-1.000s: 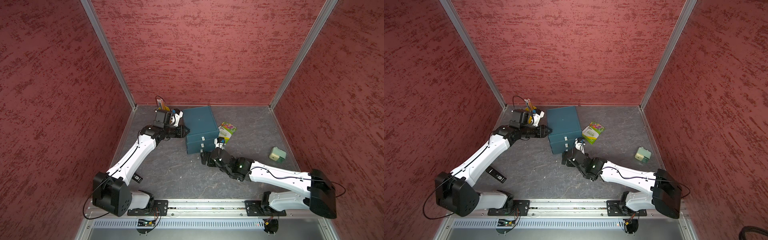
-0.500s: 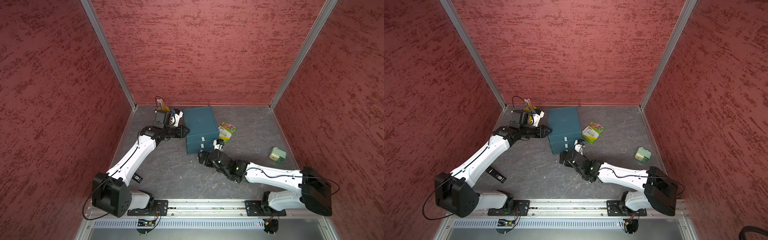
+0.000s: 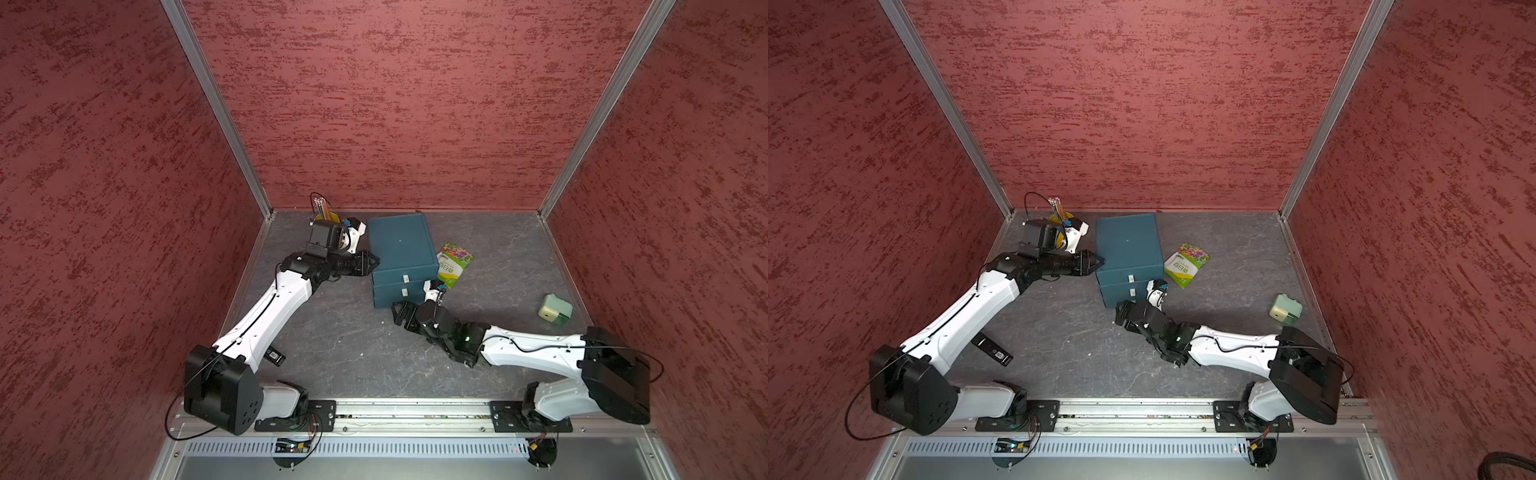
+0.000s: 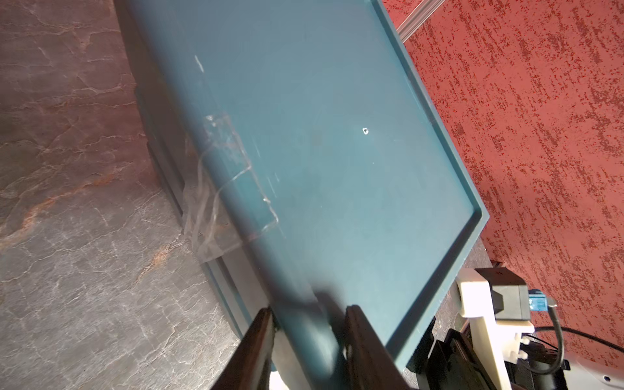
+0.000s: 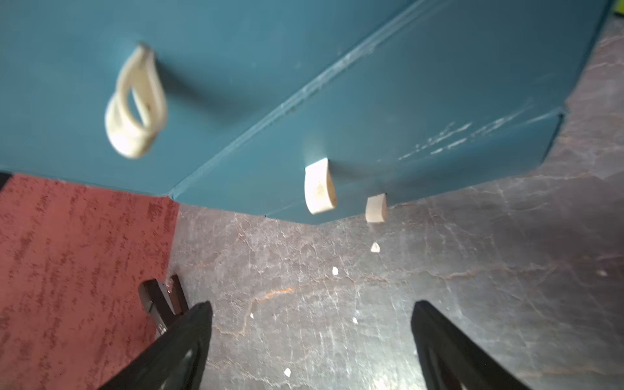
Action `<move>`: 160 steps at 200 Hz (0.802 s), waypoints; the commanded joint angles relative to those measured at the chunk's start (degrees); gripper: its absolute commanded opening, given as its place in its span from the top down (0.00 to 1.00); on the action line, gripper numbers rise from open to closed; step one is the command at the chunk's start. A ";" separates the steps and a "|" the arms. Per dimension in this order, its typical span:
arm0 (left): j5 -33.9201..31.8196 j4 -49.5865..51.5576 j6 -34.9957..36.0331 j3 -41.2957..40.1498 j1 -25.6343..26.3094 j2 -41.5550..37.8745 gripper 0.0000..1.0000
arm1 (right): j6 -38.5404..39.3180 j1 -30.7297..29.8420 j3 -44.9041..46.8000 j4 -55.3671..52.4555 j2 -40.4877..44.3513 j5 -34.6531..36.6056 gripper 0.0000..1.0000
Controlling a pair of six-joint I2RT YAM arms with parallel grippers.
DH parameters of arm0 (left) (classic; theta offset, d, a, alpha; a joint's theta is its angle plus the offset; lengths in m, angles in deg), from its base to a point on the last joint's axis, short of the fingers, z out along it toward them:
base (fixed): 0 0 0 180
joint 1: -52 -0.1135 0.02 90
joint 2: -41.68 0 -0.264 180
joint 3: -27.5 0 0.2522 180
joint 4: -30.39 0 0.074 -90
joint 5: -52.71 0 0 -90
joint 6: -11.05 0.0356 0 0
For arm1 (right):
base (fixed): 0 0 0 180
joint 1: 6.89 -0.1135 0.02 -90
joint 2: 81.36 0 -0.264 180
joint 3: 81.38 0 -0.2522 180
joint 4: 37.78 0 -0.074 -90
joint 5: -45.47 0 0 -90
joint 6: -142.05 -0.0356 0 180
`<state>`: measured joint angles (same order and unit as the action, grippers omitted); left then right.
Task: Take the seed bags out of the drawer
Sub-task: Open the drawer in the storage box.
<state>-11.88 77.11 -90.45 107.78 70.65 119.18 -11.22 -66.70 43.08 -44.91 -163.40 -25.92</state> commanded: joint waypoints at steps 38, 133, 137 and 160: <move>-1.66 9.30 3.04 -3.68 0.27 2.10 0.63 | -4.89 3.19 2.74 9.85 -3.36 0.56 0.17; -1.33 9.37 3.10 -3.47 0.15 2.13 0.64 | -7.30 5.19 5.72 23.46 -7.73 -1.58 0.34; -1.33 9.49 3.15 -3.50 0.15 2.12 0.64 | -7.24 5.27 5.70 24.04 -7.84 -1.64 0.35; -1.28 9.72 3.20 -3.48 0.11 1.96 0.64 | -7.13 5.71 6.27 27.05 -8.45 -1.69 0.39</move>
<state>-11.88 76.91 -90.43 107.56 70.59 118.96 -18.21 -61.82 48.37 -23.60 -171.03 -26.77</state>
